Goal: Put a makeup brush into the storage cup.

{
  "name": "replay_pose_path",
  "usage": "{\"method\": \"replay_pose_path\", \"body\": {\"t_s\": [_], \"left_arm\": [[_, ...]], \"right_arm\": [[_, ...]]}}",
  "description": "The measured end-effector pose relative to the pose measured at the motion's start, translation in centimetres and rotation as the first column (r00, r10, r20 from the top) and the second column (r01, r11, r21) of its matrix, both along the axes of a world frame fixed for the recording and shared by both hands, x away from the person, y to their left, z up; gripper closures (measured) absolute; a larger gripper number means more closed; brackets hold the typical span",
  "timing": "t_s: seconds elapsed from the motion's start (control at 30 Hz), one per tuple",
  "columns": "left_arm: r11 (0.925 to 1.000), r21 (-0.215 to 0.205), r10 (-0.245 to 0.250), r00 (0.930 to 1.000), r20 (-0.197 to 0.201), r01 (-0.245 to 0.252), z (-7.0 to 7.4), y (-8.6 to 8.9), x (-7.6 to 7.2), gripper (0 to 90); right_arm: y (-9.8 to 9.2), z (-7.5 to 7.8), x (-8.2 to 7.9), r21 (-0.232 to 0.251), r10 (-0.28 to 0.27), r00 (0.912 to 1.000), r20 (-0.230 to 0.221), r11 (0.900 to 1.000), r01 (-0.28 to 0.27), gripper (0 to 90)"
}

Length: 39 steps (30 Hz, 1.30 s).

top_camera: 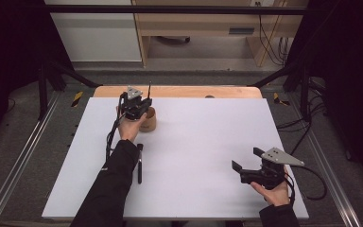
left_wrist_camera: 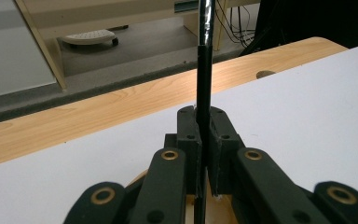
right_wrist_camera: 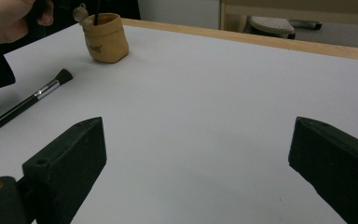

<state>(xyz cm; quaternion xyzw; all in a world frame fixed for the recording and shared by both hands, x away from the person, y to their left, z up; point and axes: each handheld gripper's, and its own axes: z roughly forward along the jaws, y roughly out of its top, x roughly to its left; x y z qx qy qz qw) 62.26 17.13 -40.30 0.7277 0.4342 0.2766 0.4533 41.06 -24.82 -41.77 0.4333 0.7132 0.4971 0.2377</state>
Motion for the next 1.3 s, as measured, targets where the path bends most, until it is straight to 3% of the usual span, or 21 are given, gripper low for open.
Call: {"method": "replay_pose_path", "body": {"t_s": [0.4,0.7,1.0,1.3], "left_arm": [[0.9999,0.007,0.009,0.9999,-0.013,-0.009,-0.7,0.0,-0.6,84.5],[0.9998,0.013,0.017,0.9989,-0.043,-0.016,-0.7,0.3,-0.9,81.9],[0.9997,-0.007,0.023,0.9988,-0.042,-0.023,0.3,1.2,-2.0,71.3],[0.9990,-0.045,0.001,1.0000,0.006,-0.001,2.2,2.8,-4.2,59.6]], "right_arm": [[0.0,0.1,0.0,0.001,0.000,1.0000,0.003,1.000,0.000,4.7],[0.2,0.2,-0.1,0.002,0.003,1.0000,0.008,1.000,-0.003,4.6],[0.2,0.3,-0.2,0.002,0.005,0.9999,0.013,1.000,-0.005,4.6],[0.3,0.5,-0.2,0.005,0.005,0.9998,0.021,1.000,-0.005,4.5]]}}
